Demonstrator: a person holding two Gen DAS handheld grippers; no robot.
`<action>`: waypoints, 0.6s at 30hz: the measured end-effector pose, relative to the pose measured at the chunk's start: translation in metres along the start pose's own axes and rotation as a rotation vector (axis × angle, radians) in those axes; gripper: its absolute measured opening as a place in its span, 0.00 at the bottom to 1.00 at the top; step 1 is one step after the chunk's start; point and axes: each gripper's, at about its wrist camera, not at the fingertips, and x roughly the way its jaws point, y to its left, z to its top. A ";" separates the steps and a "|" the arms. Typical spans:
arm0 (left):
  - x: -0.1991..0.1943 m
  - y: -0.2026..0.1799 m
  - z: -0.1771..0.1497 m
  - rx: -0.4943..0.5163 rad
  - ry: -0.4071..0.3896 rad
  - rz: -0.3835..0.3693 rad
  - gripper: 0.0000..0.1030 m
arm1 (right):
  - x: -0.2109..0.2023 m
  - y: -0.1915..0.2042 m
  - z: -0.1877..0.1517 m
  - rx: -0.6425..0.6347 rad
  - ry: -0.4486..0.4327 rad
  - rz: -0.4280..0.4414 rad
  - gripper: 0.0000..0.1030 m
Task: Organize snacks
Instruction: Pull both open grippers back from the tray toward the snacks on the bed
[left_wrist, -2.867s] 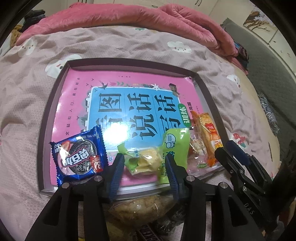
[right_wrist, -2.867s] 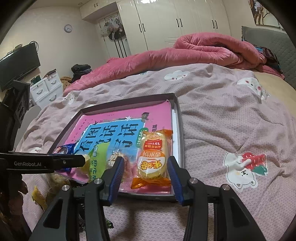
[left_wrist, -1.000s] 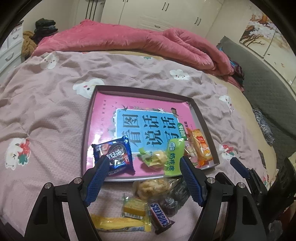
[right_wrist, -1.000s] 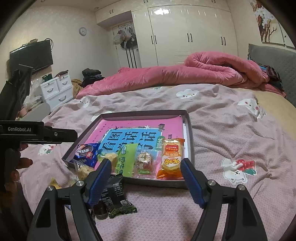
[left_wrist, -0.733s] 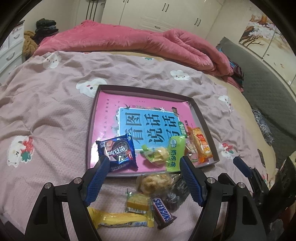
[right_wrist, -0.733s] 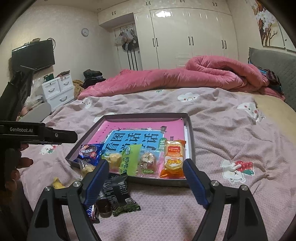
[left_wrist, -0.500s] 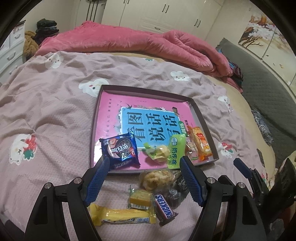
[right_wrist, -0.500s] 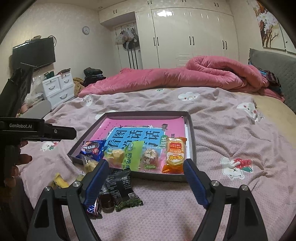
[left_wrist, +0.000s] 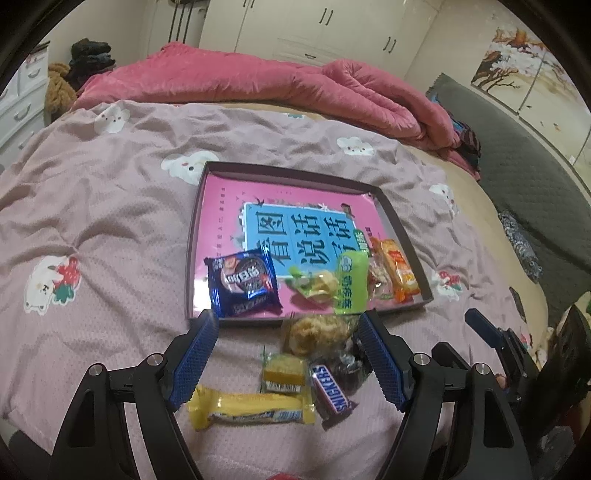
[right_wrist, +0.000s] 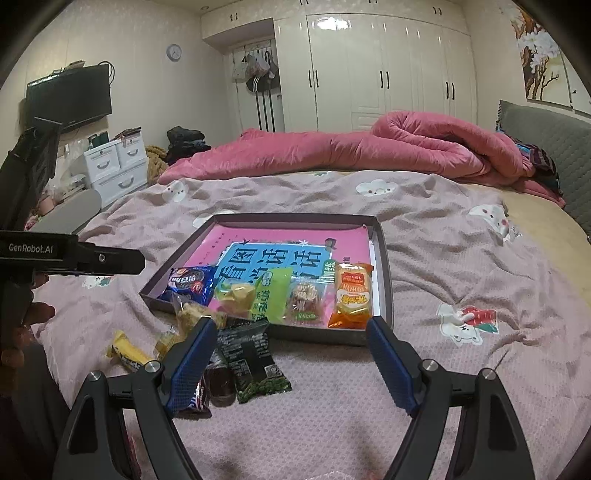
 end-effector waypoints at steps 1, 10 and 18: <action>0.000 0.000 -0.001 0.002 0.002 -0.002 0.77 | 0.000 0.001 -0.001 -0.002 0.004 0.000 0.80; 0.002 0.000 -0.015 0.013 0.027 -0.015 0.77 | -0.001 0.006 -0.006 -0.018 0.031 -0.003 0.80; 0.008 -0.002 -0.026 0.034 0.064 -0.017 0.77 | 0.000 0.011 -0.010 -0.023 0.060 -0.005 0.80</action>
